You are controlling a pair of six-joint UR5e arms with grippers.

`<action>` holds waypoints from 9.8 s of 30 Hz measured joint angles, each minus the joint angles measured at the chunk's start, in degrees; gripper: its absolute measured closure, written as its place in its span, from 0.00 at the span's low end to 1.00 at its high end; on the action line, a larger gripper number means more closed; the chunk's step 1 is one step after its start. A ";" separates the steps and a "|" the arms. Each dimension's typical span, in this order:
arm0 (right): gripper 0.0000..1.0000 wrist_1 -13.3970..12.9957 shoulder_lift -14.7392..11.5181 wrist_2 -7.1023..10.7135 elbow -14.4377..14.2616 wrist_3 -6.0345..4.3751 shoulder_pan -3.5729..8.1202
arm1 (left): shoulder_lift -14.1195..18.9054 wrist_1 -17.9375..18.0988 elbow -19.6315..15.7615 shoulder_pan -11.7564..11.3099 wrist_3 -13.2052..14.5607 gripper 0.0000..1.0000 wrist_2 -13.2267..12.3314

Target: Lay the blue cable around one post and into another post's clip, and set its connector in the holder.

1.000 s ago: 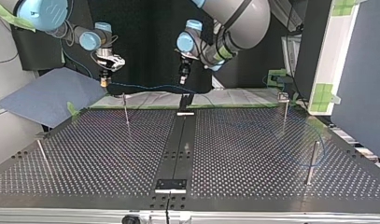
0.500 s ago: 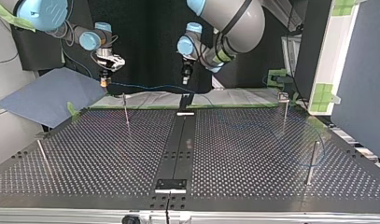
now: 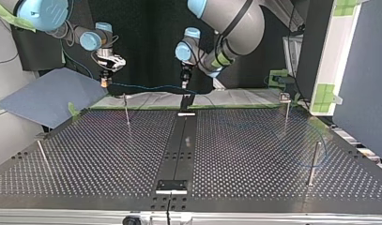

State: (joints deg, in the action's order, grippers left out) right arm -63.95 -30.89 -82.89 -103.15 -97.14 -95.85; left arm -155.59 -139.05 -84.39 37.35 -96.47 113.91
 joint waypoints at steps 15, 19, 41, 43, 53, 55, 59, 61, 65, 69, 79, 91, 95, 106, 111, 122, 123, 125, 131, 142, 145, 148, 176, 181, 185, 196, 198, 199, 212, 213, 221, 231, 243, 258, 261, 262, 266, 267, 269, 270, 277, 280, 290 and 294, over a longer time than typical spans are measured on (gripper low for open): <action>0.83 0.05 -0.02 0.00 0.01 0.00 -0.01 | -0.06 -2.13 3.13 -0.49 0.82 0.00 2.36; 0.83 0.05 -0.02 0.05 0.04 0.00 0.00 | -0.06 -2.71 4.11 -0.56 0.81 0.00 2.44; 0.83 0.04 -0.02 -0.10 0.07 0.00 0.29 | -0.02 -4.00 4.88 -0.59 3.10 1.00 3.12; 0.83 0.05 -0.02 -0.10 0.07 0.00 0.34 | -0.02 -4.14 4.89 -0.59 3.09 1.00 3.12; 0.83 0.34 -0.11 -0.79 0.09 0.00 1.16 | -0.01 -4.20 4.89 0.07 3.00 1.00 2.87; 0.83 0.43 -0.22 -1.03 0.08 0.00 1.44 | -0.02 -4.15 4.92 0.35 2.98 1.00 2.76; 0.83 1.00 -1.04 -1.54 0.04 0.00 2.16 | -0.06 -4.06 4.97 1.19 2.66 1.00 1.82; 0.83 1.42 -1.63 -1.83 0.02 0.00 2.43 | -0.06 -3.99 5.12 1.67 2.30 1.00 1.48; 0.83 2.42 -3.07 -2.52 0.00 -0.07 3.02 | -0.08 -3.96 6.01 2.77 1.34 1.00 1.10; 0.83 3.22 -3.99 -3.26 0.01 -0.34 3.62 | -0.09 -4.21 6.85 3.47 0.61 1.00 0.89; 0.83 4.19 -5.19 -4.55 0.00 -2.00 5.86 | -0.10 -6.95 11.68 6.31 -3.04 1.00 0.57; 0.83 3.10 -6.32 -3.29 0.00 -3.60 7.54 | -0.09 -8.77 15.09 8.03 -4.92 1.00 -0.01; 0.83 2.87 -6.28 -2.66 0.00 -2.61 7.46 | -0.09 -9.11 15.15 8.21 -4.95 1.00 0.11; 0.81 0.79 -5.99 2.02 0.03 1.56 7.90 | -0.09 -9.51 15.07 8.22 -5.14 1.00 1.83; 0.81 0.66 -5.96 4.50 0.30 3.92 8.30 | -0.06 -9.49 15.09 7.86 -5.61 1.00 2.54; 0.81 4.20 -5.80 10.00 0.74 9.38 8.87 | -0.08 -9.53 17.64 7.49 -6.56 1.00 2.61; 0.81 3.99 -5.79 10.50 0.88 9.88 8.95 | -0.09 -9.61 17.87 7.42 -6.77 1.00 2.58; 0.81 3.49 -5.73 11.64 1.30 11.01 9.24 | -0.09 -9.74 18.26 7.14 -7.29 1.00 2.47; 0.81 3.34 -5.66 14.65 2.33 13.91 11.38 | -0.09 -10.25 18.67 6.62 -8.45 1.00 1.76; 0.81 3.13 -5.57 20.31 2.45 12.77 15.77 | -0.09 -10.72 18.70 6.36 -9.20 1.00 0.27; 0.81 2.52 -5.56 21.91 2.65 11.61 15.85 | -0.09 -10.90 19.01 6.20 -9.39 1.00 -0.33; 0.81 2.36 -5.56 23.47 2.77 11.16 15.68 | -0.07 -11.68 19.25 6.12 -9.29 1.00 -0.51; 0.81 3.25 -5.56 26.57 5.08 8.93 15.38 | 4.99 -16.17 19.29 8.15 -7.99 1.00 -0.20; 0.81 3.53 -5.55 25.86 5.13 8.99 15.42 | 5.48 -16.67 18.50 8.47 -7.95 1.00 -0.15; 0.81 4.12 -5.57 25.35 5.13 9.65 15.44 | 5.82 -16.76 17.41 8.60 -7.94 1.00 -0.13; 0.81 8.85 -6.19 25.13 5.11 14.45 16.10 | 8.12 -17.19 16.79 9.44 -7.94 1.00 -0.15; 0.81 9.89 -6.49 25.73 5.10 15.50 16.26 | 8.67 -17.52 16.73 9.62 -7.93 1.00 -0.14; 0.81 10.32 -6.62 25.94 5.10 15.95 16.31 | 8.87 -17.64 16.70 9.70 -7.93 1.00 -0.13; 0.81 13.55 -9.89 27.23 4.84 18.62 16.88 | 9.47 -18.27 16.60 9.66 -7.94 1.00 -0.05; 0.81 13.65 -10.12 27.23 4.84 18.54 16.94 | 9.49 -18.27 16.59 9.62 -7.94 1.00 -0.05; 0.81 13.18 -10.81 26.66 4.84 16.46 17.19 | 9.49 -18.12 16.60 8.73 -9.03 1.00 -0.09; 0.81 12.80 -10.84 25.45 4.83 15.83 16.71 | 9.42 -17.44 15.74 6.53 -9.69 1.00 -0.53; 0.81 11.79 -10.83 25.09 4.83 14.89 15.71 | 9.36 -13.62 11.67 5.08 -9.56 1.00 -3.21; 0.81 10.13 -10.82 23.51 4.83 11.38 14.83 | 7.46 -12.72 11.77 3.64 -10.61 1.00 -6.63; 0.81 9.54 -10.82 23.35 4.83 10.31 14.75 | 7.42 -12.75 12.33 3.17 -10.80 1.00 -6.78; 0.81 9.33 -10.82 23.33 4.83 10.03 14.71 | 7.42 -12.78 12.44 3.09 -10.81 1.00 -6.78; 0.81 8.07 -10.78 22.60 4.83 8.66 14.52 | 7.40 -12.84 13.01 2.50 -10.89 1.00 -6.84; 0.81 7.78 -10.77 22.33 4.83 8.35 14.47 | 7.39 -12.79 13.11 2.32 -10.90 1.00 -6.97; 0.81 7.23 -10.75 21.71 4.83 7.74 14.37 | 7.37 -12.74 13.22 2.06 -10.92 1.00 -7.38; 0.81 7.07 -10.75 21.48 4.83 7.54 14.31 | 7.36 -12.74 13.24 1.93 -10.94 1.00 -7.61; 0.81 6.13 -10.64 20.77 4.83 6.33 13.91 | 6.71 -12.82 13.47 0.94 -11.07 1.00 -9.25; 0.81 5.92 -10.59 20.68 4.83 6.14 13.85 | 6.01 -12.92 13.86 0.60 -11.26 1.00 -10.05; 0.81 4.87 -9.87 19.44 4.84 5.37 12.95 | 3.78 -12.91 14.95 0.71 -11.83 1.00 -12.34; 0.81 4.49 -9.50 19.06 4.84 5.16 12.80 | 3.69 -12.78 14.96 0.70 -12.11 1.00 -13.15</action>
State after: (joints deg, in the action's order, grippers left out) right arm -59.46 -40.39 -63.83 -98.31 -91.97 -83.05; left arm -151.90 -151.83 -69.43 38.05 -108.58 100.76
